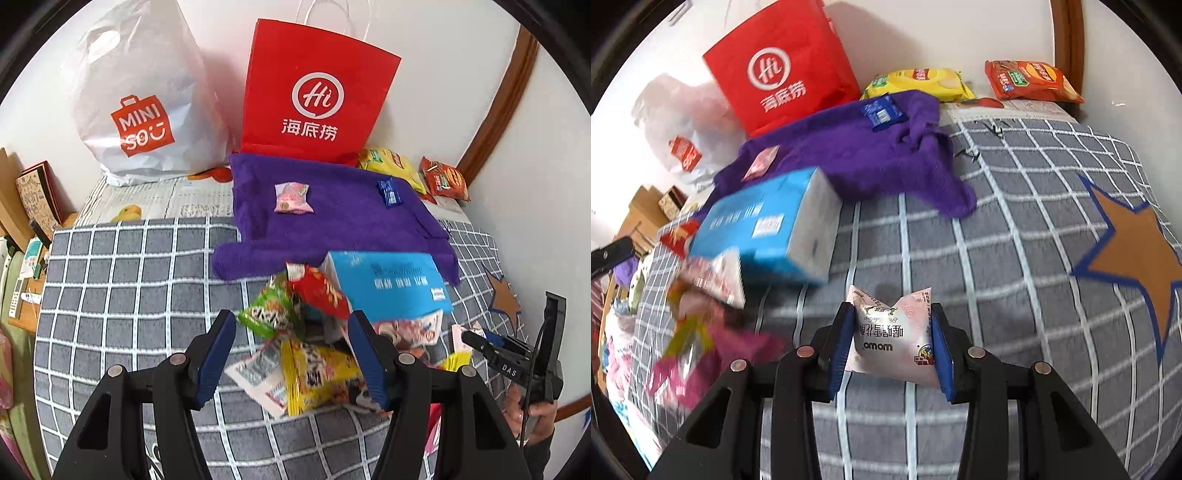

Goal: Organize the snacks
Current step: 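Grasp the yellow triangular snack bag with the left gripper while the right gripper holds the bun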

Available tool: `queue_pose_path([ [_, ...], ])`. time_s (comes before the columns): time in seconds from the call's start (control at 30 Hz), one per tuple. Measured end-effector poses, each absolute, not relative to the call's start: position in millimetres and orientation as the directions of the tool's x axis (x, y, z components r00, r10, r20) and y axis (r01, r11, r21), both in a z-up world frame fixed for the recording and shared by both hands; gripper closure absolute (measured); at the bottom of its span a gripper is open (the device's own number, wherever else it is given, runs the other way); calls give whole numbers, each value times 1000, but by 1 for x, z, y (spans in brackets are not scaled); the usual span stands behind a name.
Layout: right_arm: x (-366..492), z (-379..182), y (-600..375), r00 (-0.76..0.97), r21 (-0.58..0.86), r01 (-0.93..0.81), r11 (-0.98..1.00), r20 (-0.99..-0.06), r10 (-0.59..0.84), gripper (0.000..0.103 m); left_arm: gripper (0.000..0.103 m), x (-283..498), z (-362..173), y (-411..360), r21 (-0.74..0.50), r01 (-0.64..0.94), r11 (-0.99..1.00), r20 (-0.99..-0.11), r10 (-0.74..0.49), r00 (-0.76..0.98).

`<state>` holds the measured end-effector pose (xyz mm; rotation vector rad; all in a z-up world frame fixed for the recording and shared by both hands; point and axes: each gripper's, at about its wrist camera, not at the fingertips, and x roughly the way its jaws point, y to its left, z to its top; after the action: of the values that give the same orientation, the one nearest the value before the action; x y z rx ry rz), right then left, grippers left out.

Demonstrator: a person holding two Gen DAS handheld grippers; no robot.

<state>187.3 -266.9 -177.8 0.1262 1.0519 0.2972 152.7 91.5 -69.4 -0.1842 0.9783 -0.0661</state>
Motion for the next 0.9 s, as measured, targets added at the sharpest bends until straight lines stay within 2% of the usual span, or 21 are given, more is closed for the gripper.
queue_pose_path([
  [0.17,169,-194,-258,451,179,-204,962,-855,255,60,42,134,-78,103,-175,-58,983,-831,-116,544],
  [0.33,158,-199,-250,533,102,-226,969,-820,210,51,42,120,-95,111,-145,-93,985,-851,-76,520],
  [0.47,154,-203,-242,589,30,-233,972,-791,165,52,42,115,-110,113,-138,-119,983,-862,-61,502],
  [0.7,155,-203,-248,583,66,-231,971,-789,193,51,42,122,-119,84,-170,1,985,-852,-147,502],
  [0.73,155,-203,-247,584,62,-231,971,-790,189,51,41,123,-121,79,-185,20,983,-848,-170,502],
  [0.8,155,-204,-246,583,56,-234,971,-791,186,50,32,129,-127,69,-201,54,978,-848,-202,490],
  [0.9,155,-204,-245,584,52,-234,971,-791,183,50,32,135,-135,57,-161,64,985,-863,-172,475],
])
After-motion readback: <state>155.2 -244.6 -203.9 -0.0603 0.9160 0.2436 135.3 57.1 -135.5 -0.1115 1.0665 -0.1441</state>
